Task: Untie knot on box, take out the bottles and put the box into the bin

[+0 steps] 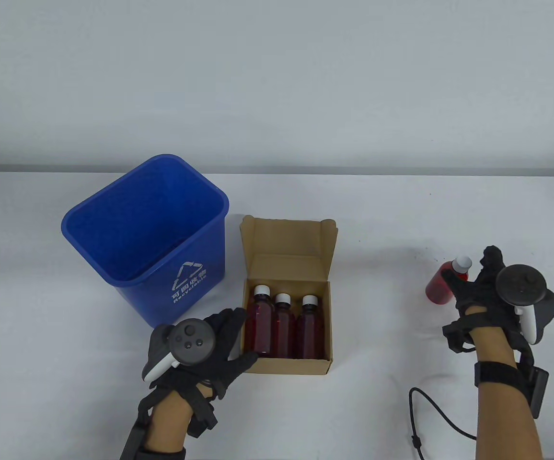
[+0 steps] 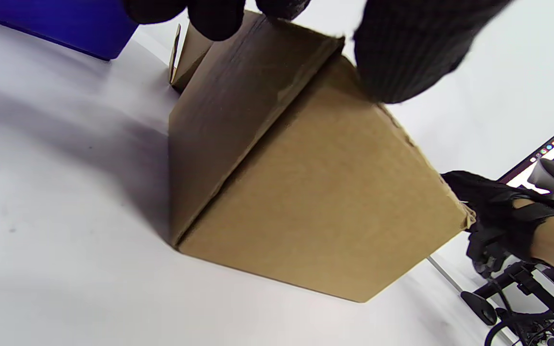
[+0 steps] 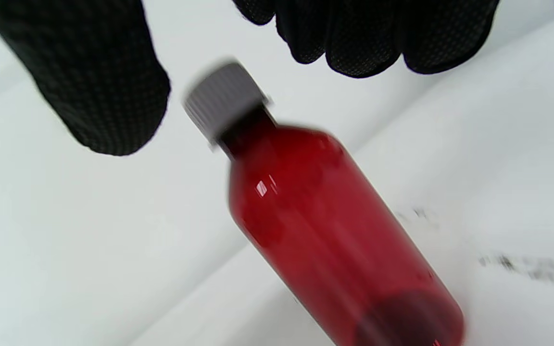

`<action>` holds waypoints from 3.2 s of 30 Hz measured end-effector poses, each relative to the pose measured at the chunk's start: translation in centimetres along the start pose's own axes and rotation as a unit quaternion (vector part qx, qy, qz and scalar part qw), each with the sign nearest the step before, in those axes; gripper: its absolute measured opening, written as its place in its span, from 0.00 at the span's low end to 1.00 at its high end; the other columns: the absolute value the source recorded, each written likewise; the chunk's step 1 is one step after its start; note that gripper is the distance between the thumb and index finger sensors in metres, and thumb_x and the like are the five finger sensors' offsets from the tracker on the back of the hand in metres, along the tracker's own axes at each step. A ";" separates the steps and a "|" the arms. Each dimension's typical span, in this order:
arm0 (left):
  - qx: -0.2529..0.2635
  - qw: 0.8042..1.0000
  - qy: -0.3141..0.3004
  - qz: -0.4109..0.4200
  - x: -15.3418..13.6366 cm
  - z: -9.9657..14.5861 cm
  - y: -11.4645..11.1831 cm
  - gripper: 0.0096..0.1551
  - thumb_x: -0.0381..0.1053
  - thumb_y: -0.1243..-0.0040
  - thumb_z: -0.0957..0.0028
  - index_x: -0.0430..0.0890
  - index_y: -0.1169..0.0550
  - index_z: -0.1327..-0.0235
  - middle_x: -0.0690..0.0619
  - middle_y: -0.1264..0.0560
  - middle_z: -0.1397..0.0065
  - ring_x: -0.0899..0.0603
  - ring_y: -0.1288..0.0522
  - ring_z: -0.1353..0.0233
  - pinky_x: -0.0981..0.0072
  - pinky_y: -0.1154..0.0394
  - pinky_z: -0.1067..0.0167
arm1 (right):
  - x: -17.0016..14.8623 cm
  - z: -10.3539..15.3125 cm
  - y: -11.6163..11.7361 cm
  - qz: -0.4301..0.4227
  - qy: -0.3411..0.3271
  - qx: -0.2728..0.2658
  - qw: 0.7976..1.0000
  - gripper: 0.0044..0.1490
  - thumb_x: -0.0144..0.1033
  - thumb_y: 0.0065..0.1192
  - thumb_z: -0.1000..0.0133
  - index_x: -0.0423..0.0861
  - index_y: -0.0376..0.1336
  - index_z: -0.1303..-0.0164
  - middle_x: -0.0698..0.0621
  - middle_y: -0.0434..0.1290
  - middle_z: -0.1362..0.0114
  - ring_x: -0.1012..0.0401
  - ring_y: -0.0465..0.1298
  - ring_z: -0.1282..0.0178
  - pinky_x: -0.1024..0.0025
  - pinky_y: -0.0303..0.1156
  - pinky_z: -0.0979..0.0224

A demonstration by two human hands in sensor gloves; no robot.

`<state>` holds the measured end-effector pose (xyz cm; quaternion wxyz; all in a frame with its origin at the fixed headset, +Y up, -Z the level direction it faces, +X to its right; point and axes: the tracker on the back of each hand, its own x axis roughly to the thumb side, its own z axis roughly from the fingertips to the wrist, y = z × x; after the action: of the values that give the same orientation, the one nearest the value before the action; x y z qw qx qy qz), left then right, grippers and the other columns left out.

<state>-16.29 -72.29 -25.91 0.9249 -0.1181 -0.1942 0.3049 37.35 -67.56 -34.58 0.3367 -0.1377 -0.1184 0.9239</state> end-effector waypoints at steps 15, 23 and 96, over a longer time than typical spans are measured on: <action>-0.001 1.000 -0.001 0.001 0.0 0.0 -0.1 0.55 0.65 0.41 0.46 0.47 0.54 0.16 0.38 0.53 0.16 0.22 0.53 0.19 0.20 0.53 0.29 | 14.3 6.7 1.2 0.074 -0.217 0.072 0.971 0.57 0.53 0.69 0.49 0.36 0.43 0.25 0.37 0.51 0.23 0.37 0.61 0.28 0.40 0.62 0.32; -0.001 1.000 -0.003 0.003 0.0 0.0 -0.1 0.56 0.64 0.41 0.46 0.46 0.54 0.16 0.38 0.53 0.16 0.22 0.52 0.19 0.20 0.53 0.29 | 21.0 13.0 8.6 0.095 -0.313 0.200 0.924 0.54 0.53 0.68 0.49 0.35 0.48 0.25 0.37 0.55 0.24 0.41 0.69 0.34 0.47 0.69 0.37; -0.011 1.000 -0.012 0.013 0.4 -0.2 -0.5 0.57 0.61 0.38 0.47 0.42 0.56 0.18 0.36 0.51 0.17 0.22 0.46 0.20 0.21 0.49 0.28 | 25.2 12.0 17.7 -0.013 -0.107 0.472 0.875 0.53 0.54 0.76 0.52 0.40 0.51 0.30 0.39 0.52 0.25 0.43 0.68 0.35 0.49 0.68 0.36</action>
<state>-15.65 -72.40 -25.77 0.9171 -0.1274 -0.2069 0.3161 4.37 -65.70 -33.28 0.3586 0.1392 0.2947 0.8748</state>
